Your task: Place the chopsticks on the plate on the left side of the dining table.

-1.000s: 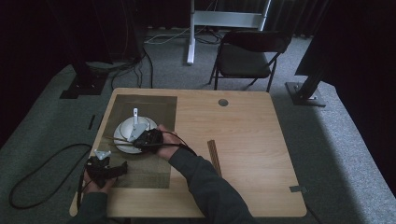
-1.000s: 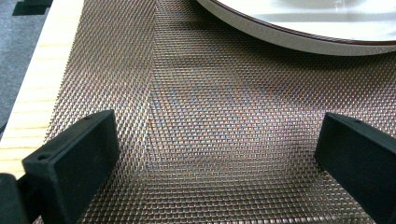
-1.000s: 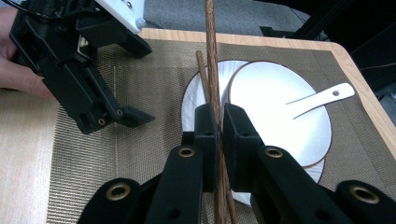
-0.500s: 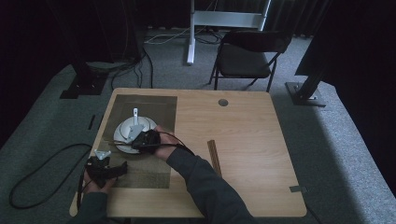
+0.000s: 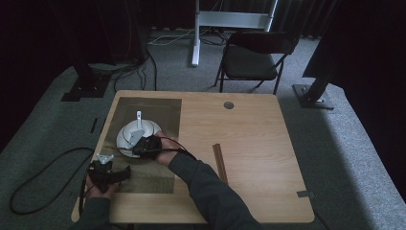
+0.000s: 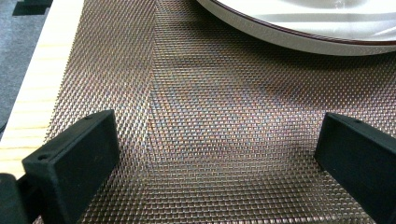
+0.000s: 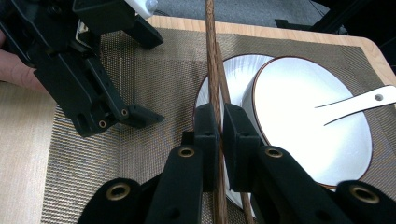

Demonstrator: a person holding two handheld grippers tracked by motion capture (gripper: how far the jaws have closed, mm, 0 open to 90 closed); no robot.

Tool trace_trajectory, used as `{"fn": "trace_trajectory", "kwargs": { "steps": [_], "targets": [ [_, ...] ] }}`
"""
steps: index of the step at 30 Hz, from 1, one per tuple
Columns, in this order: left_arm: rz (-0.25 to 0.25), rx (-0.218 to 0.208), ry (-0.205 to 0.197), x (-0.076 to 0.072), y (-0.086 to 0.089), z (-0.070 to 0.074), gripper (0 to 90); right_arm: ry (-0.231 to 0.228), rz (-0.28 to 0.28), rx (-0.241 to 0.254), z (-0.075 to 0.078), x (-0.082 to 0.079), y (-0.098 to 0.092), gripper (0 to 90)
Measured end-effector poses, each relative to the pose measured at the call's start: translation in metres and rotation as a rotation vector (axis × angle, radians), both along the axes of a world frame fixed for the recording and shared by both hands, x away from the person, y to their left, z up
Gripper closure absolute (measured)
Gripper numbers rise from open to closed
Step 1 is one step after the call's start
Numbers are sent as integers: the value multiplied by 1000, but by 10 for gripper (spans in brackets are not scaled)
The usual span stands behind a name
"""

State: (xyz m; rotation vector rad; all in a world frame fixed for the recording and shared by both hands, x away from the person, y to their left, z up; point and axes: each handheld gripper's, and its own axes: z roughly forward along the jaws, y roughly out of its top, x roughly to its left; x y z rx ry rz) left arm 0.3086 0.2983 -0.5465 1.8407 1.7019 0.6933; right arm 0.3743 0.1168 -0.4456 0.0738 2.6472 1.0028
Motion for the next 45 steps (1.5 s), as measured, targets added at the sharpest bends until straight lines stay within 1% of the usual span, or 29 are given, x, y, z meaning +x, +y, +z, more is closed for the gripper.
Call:
{"fn": "trace_trajectory", "kwargs": {
  "steps": [13, 20, 31, 45],
  "targets": [
    [-1, -1, 3, 0, 0, 0, 2, 4, 2, -25, -12, 4, 6, 848],
    [-1, -1, 3, 0, 0, 0, 2, 18, -6, -38, -20, 7, 9, 848],
    [0, 0, 2, 0, 0, 0, 2, 37, -20, -52, -30, 11, 9, 848],
    [0, 0, 3, 0, 0, 0, 2, 48, -32, -68, -37, 14, 10, 848]
  ]
}}
